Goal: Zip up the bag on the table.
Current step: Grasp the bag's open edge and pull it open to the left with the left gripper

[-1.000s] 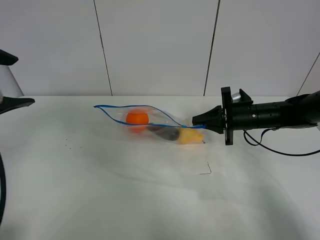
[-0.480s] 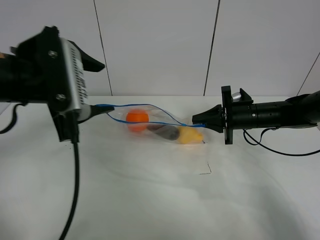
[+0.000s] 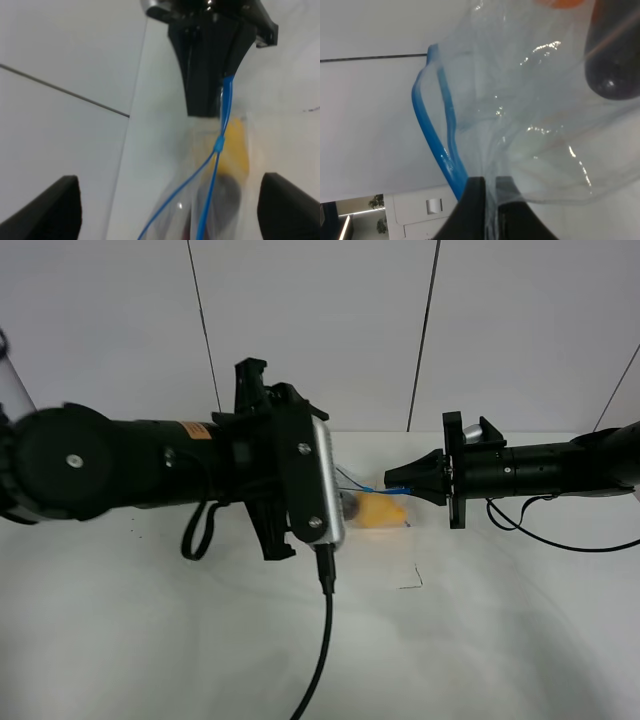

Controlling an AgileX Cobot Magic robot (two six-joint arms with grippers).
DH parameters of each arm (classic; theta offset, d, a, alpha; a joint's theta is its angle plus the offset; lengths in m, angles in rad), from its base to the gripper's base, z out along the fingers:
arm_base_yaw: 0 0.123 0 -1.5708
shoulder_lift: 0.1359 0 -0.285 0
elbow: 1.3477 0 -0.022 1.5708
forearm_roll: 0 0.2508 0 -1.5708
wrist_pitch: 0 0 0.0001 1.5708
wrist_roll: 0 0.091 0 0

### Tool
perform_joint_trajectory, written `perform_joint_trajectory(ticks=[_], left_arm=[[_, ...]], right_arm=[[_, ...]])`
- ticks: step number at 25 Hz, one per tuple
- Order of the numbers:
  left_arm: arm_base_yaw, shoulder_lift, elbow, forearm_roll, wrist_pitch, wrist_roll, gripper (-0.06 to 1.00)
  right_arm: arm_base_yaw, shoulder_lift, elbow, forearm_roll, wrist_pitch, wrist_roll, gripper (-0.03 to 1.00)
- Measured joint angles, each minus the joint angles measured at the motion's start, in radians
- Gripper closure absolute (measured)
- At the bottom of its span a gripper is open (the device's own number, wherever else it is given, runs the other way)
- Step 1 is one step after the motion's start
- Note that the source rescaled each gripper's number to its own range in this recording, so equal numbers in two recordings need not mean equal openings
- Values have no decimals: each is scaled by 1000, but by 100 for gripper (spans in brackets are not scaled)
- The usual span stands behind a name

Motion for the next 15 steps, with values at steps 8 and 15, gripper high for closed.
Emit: perform_joint_trajectory(ticks=[8,15], left_arm=[[-80,188,0,6,-304,-31,2],[-82,305,-1,189,-410,-139,2]], right_arm=[[0,0,0,0,0,0,97],[0,0,0,1,0,0,97]])
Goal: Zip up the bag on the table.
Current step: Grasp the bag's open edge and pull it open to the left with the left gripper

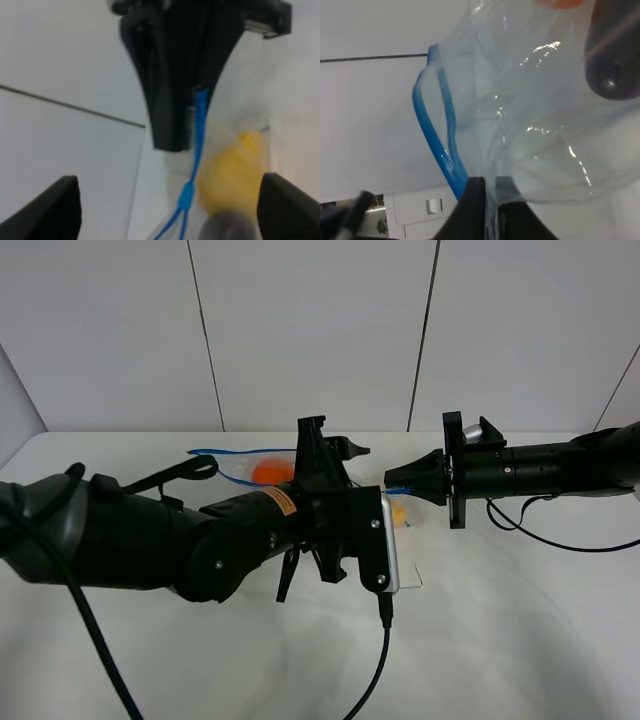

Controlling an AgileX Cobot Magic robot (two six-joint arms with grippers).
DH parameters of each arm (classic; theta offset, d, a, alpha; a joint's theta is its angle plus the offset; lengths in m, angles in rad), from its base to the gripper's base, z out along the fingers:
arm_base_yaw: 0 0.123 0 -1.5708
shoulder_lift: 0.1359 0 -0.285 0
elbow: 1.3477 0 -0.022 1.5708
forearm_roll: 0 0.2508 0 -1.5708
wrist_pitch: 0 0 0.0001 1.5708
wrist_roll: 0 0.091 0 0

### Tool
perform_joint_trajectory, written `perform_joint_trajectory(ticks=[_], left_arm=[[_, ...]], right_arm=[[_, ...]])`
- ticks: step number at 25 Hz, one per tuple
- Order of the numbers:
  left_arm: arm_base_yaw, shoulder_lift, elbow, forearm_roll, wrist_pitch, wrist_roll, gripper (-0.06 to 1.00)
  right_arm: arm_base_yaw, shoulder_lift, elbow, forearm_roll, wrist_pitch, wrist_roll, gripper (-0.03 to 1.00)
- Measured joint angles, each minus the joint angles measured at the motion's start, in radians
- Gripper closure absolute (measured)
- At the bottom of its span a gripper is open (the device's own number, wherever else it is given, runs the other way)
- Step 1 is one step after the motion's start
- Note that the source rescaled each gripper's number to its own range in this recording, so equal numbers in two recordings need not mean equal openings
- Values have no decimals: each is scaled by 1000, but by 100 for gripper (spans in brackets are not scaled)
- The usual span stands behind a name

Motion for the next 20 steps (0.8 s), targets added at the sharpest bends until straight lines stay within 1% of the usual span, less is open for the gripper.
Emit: perform_joint_trajectory(ticks=[3,9,11,15,17,20], left_arm=[[0,37,-2,24,-36,-38,2],[0,88,-6,32,-69,-49,3],[0,96,-7,32,-78,-49,9],[0,102,-7,32,-109,-49,26],[0,102,-8,32,-119,-49,32],[0,102,-13,33,-120,-49,38]], right_arm=[[0,0,0,0,0,0,97],[0,0,0,0,0,0,97],[0,0,0,0,0,0,97],[0,0,0,0,0,0,97],[0,0,0,0,0,0,97],[0,0,0,0,0,0,97]])
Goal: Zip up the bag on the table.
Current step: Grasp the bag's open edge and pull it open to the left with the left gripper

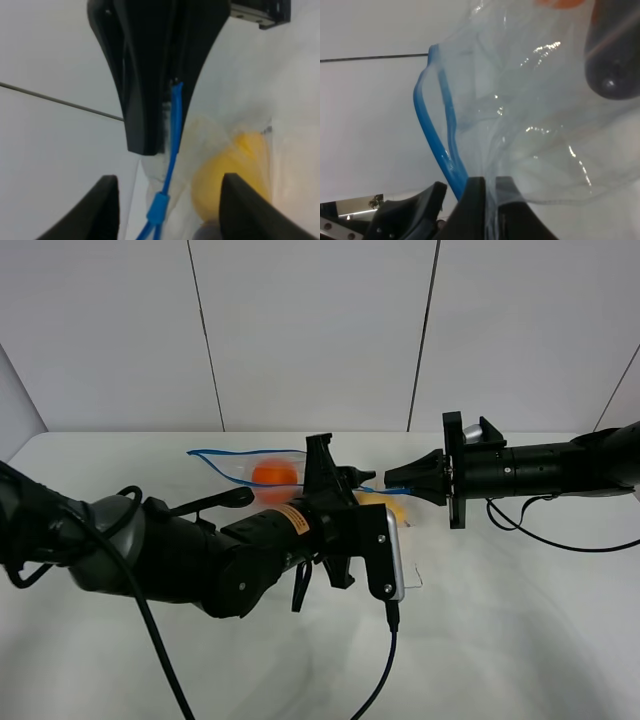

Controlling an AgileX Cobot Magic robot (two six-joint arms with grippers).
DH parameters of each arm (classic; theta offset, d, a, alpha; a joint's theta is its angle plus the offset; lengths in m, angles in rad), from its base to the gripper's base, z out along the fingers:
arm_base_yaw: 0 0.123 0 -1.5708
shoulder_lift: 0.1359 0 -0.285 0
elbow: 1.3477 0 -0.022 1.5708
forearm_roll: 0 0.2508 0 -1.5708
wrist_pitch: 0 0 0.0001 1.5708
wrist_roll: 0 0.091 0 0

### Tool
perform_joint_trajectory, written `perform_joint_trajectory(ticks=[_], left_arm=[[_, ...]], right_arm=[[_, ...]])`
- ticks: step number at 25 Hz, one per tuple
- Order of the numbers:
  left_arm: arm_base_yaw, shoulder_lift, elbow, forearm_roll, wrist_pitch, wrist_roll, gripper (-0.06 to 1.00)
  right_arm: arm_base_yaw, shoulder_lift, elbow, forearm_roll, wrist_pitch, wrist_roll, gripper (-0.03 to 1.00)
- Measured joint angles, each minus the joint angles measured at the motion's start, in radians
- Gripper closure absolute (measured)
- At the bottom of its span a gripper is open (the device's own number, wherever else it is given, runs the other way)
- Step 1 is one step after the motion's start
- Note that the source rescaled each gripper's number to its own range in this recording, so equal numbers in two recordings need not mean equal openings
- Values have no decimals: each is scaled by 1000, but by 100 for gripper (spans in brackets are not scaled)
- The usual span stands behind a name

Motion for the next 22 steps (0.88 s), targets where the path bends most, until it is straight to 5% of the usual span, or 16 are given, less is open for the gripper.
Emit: perform_joint_trajectory(ticks=[11,19,22], left_arm=[[15,0,-23,2,21,-4,43],[15,0,-23,5,27,-4,89],[15,0,-23,5,29,-4,94]], right_arm=[[0,0,0,0,0,0,97],[0,0,0,3,0,0,97],[0,0,0,5,1,0,97]])
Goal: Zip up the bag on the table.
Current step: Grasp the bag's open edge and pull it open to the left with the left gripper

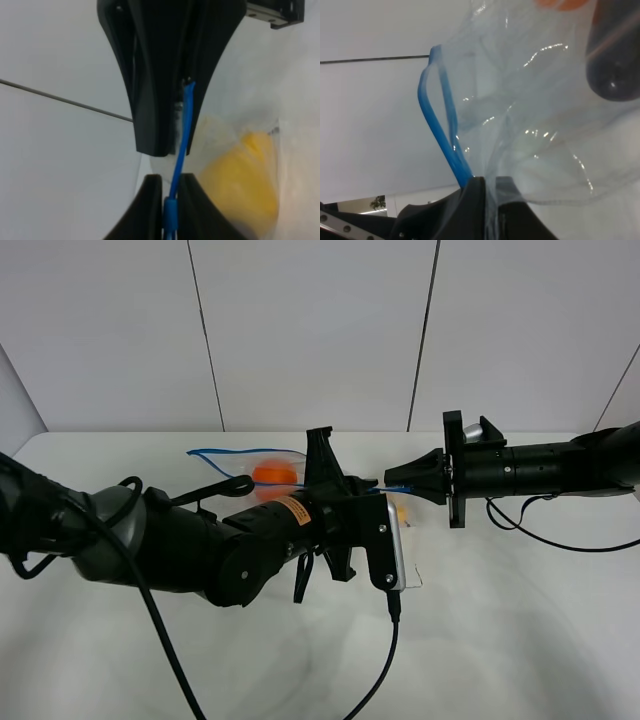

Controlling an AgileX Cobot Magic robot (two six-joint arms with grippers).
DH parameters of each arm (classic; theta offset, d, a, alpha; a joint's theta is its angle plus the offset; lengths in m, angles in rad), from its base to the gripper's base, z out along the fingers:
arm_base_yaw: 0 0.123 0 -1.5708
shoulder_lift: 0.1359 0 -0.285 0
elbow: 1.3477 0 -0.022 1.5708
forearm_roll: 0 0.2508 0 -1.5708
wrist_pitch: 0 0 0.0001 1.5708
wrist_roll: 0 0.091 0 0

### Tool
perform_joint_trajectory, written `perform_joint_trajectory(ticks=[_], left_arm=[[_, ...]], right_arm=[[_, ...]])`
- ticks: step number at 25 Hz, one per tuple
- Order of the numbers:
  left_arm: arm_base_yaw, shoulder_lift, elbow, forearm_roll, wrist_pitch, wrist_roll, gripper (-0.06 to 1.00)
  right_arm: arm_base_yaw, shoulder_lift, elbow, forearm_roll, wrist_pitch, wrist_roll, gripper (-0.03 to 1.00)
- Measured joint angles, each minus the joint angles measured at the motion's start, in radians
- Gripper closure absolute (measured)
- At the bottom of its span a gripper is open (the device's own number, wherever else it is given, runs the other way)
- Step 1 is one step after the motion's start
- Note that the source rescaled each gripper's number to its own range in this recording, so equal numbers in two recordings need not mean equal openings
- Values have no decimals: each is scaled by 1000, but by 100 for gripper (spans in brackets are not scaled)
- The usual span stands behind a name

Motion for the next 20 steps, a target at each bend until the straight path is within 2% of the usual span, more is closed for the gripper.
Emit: perform_joint_trajectory(ticks=[11,16,20], left_arm=[[7,0,0,0,17,9,94],[47,-4,7,17,19,34,94],[108,-30,56,21,15,49,94]], right_arm=[[0,0,0,0,0,0,97],[0,0,-1,16,-5,0,97],[0,0,-1,15,-6,0,97]])
